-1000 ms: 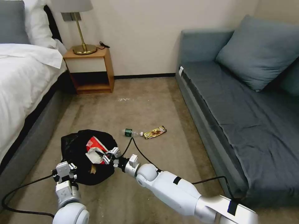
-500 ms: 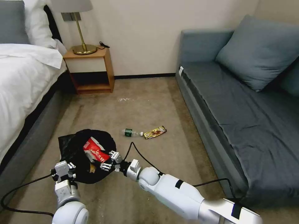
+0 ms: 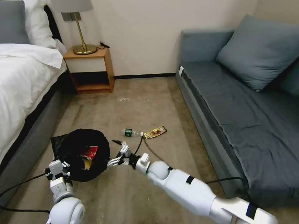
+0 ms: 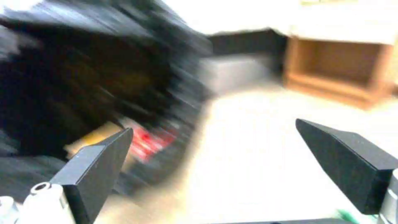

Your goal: Pick up the trash bin, then pick up the garbage on the floor and place it into the trash bin.

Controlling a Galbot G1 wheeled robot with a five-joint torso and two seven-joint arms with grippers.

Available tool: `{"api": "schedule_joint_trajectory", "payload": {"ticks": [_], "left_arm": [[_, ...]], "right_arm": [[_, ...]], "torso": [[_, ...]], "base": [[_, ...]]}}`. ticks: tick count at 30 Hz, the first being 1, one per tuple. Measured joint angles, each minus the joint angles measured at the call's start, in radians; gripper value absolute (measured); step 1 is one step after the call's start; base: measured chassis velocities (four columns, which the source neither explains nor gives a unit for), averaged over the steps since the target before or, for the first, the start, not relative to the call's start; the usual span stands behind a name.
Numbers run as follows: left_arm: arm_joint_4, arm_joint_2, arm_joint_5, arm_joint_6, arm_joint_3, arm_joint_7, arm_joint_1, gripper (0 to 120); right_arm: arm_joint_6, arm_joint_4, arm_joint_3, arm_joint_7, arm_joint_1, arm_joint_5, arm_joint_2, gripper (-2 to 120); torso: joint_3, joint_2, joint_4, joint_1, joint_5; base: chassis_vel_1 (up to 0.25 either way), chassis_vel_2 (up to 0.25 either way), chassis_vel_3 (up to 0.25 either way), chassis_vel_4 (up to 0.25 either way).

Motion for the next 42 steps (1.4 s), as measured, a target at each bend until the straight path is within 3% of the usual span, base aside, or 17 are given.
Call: {"api": "schedule_joint_trajectory", "payload": {"ticks": [5,12,17,19,25,33,42], "left_arm": [[0.0,0.004,-0.001,-0.001,-0.002,-0.002,0.001,3],[-0.014,0.0,0.0,-0.001,-0.004,-0.004,0.016,3],[0.013,0.0,0.004,-0.013,-0.007,-0.005,0.001,3],[0.024,-0.001,0.008,-0.021,-0.011,-0.01,-0.004,3],[0.02,0.001,0.034,-0.045,-0.019,-0.015,0.015,3],[0.033,-0.01,0.047,-0.063,-0.017,-0.018,0.033,3],[0.033,-0.009,0.047,-0.069,-0.01,-0.018,0.041,3]], "right_arm": [[-0.07,-0.133,0.069,0.0,0.066,0.021,-0.002,100],[-0.028,-0.176,0.157,-0.03,0.061,0.038,-0.002,100],[-0.006,-0.145,0.221,0.108,0.014,-0.008,-0.007,100],[-0.029,-0.13,0.25,0.217,-0.005,-0.039,-0.019,100],[-0.085,-0.102,0.329,0.313,-0.042,-0.054,-0.059,100],[-0.119,-0.078,0.391,0.327,-0.085,-0.04,-0.087,100],[-0.083,-0.077,0.409,0.265,-0.132,-0.066,-0.088,100]], "torso": [[0.0,0.0,0.0,0.0,0.0],[0.0,0.0,0.0002,0.0,0.0],[0.0,0.0,0.0002,0.0,-0.0001],[0.0,0.0,0.0002,0.0,-0.0001],[0.0,0.0,0.0001,0.0,-0.0001],[0.0,0.0,0.0001,0.0,-0.0001],[0.0,0.0,0.0001,0.0,0.0]], "base": [[0.0,0.0,0.0,0.0],[0.0,0.0,0.0,0.0],[0.0,0.0,0.0,0.0],[0.0,0.0,0.0,0.0],[0.0,0.0,0.0,0.0],[0.0,0.0,0.0,0.0],[0.0,0.0,0.0,0.0]]}}
